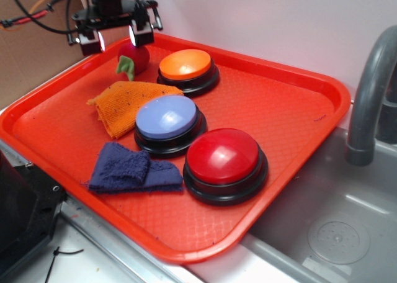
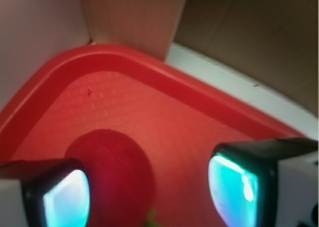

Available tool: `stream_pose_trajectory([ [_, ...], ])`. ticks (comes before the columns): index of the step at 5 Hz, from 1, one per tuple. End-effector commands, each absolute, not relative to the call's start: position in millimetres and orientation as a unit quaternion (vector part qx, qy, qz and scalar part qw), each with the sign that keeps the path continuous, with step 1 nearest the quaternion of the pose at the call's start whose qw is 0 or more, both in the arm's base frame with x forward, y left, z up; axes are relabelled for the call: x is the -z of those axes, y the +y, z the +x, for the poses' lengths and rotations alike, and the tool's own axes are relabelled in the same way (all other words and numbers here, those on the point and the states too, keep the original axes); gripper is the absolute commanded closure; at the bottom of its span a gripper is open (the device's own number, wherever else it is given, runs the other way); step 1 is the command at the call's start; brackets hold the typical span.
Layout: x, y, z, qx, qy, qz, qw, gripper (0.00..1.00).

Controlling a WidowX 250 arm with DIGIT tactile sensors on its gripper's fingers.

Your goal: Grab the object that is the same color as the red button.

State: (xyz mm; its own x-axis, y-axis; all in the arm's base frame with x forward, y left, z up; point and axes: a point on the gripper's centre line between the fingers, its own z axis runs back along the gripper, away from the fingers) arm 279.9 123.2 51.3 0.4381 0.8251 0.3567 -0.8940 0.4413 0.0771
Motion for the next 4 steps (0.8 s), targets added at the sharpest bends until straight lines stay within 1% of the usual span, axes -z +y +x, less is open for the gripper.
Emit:
stream_pose_trajectory([
  [1,-41,136,287,-0.523,-0.157,0.055,0.836,0.00],
  [2,-48,133,285,-0.527,-0.167,0.062,0.831,1.00],
  [3,-52,128,285,-0.520,-0.169,0.056,0.835,1.00],
  [4,-65,120,283,-0.498,-0.171,0.073,0.847,1.00],
])
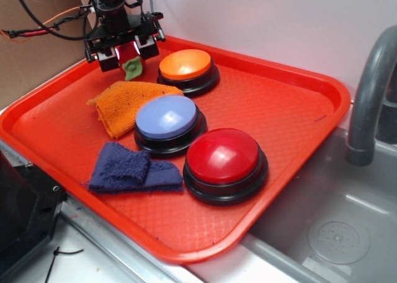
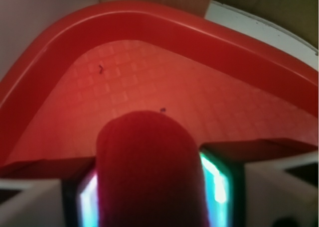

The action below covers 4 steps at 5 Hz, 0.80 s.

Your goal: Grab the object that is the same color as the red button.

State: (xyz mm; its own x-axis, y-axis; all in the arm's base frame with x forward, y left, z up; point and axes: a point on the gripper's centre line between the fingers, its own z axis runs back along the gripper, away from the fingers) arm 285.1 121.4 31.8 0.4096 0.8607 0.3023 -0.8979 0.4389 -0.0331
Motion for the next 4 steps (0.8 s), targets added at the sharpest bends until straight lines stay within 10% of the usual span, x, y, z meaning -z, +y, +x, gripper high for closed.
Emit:
stream_pose_trajectory([
  [1,-105,106,276,-0.460,-0.150,0.094,0.870,1.00],
  [4,-193,41,218,-0.313,-0.152,0.000,0.937,1.00],
])
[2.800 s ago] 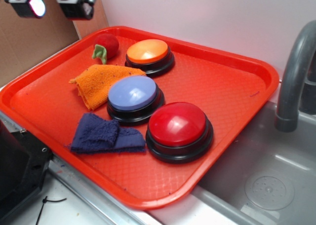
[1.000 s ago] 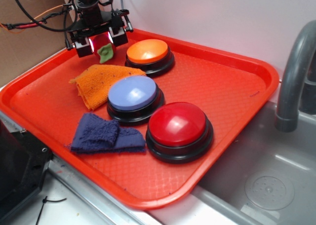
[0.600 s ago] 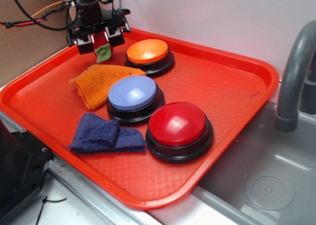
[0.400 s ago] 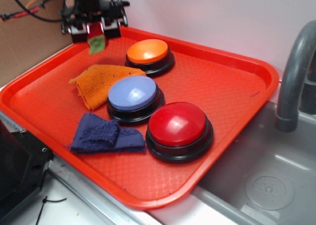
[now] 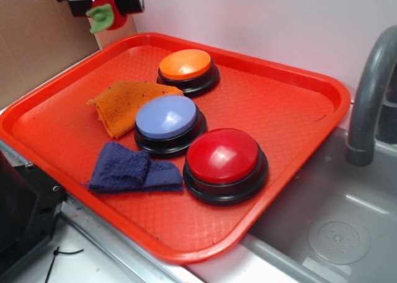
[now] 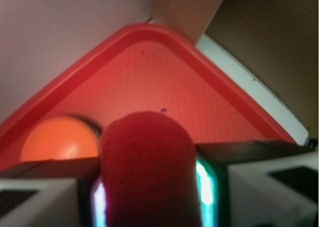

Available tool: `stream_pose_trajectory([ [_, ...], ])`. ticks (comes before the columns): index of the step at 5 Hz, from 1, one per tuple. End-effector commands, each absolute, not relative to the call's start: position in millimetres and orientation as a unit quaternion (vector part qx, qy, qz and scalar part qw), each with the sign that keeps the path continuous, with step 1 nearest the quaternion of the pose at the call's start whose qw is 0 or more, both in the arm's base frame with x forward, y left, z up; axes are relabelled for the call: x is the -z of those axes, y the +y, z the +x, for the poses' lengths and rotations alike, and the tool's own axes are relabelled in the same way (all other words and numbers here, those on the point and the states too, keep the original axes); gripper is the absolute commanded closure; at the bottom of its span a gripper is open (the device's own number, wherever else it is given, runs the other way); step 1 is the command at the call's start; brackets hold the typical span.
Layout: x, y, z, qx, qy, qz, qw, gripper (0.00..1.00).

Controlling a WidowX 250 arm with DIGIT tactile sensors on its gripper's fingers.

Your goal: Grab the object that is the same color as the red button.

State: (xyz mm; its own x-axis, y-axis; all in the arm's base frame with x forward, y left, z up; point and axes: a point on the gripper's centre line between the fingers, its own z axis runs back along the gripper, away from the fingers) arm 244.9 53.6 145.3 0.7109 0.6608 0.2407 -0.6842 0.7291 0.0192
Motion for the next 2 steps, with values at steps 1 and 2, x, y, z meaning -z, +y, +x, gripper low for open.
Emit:
stream_pose_trajectory([
  [1,-200.0,29.4,198.3,-0.304,-0.157,-0.016,0.939,1.00],
  [2,-192.9,27.7,199.1,-0.315,-0.139,-0.040,0.938,1.00],
])
